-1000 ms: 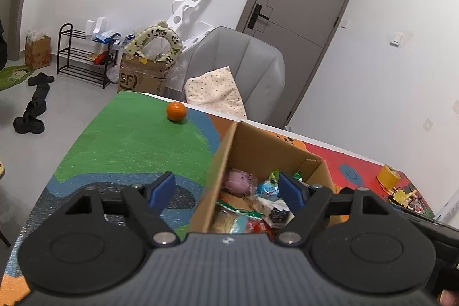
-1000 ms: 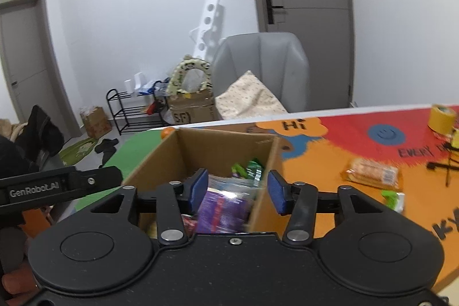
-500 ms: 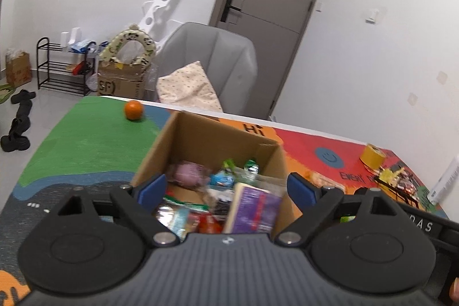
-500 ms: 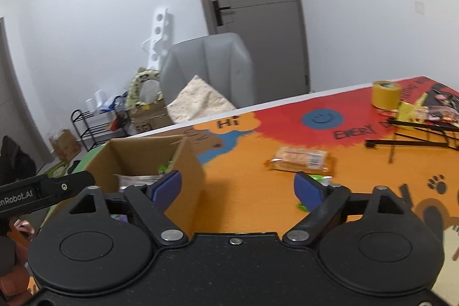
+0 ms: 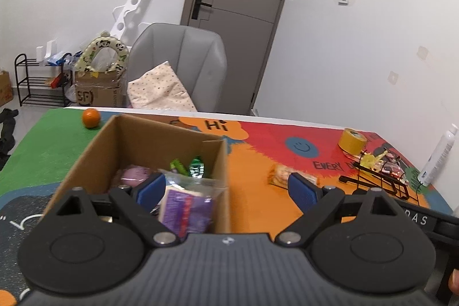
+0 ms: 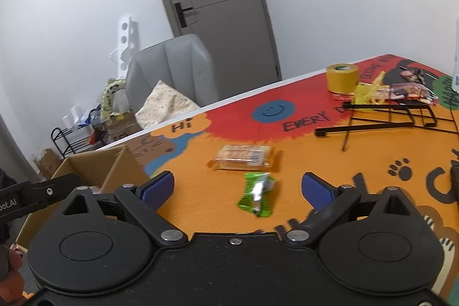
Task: Organize snacks
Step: 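Move both tools back from the box to the remaining snacks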
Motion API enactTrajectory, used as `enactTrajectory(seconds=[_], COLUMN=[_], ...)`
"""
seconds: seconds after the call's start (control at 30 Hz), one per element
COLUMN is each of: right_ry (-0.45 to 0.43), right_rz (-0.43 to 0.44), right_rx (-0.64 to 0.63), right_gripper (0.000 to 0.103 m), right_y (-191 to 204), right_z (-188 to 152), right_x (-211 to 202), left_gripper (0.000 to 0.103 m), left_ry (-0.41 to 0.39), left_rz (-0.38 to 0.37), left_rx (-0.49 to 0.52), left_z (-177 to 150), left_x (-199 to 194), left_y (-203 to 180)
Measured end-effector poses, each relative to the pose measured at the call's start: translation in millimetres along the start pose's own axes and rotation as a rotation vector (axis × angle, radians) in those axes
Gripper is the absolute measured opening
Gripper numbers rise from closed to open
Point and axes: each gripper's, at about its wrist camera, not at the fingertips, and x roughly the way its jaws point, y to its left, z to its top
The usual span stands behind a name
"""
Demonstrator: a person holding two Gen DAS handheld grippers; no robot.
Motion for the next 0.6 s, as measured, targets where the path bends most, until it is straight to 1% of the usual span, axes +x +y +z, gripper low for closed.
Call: enactTrajectory(seconds=[0.2,0.47,0.6], right_ry=[0.005,0.034,0.066], right_rz=[-0.021,-0.034,-0.030], right_rx=[0.059,0.086,0.081], right_gripper=[0.098,0.096,0.089], right_y=[-31.7,-52.7,-55.5], right_z=[2.7,0.7,-0.2], right_x=[4.1,20.1,34.9], left_gripper=[0.091,0.091,0.089], left_ry=[0.011,0.033,0.056], left_rz=[-0.020,-0.049,-0.067], left_rx=[0.026,0.062,0.064], left_z=[-0.1,-0.9,-1.8], left_x=[13.4,31.6,45.3], left_y=[-23.2,-50.0,-55.1])
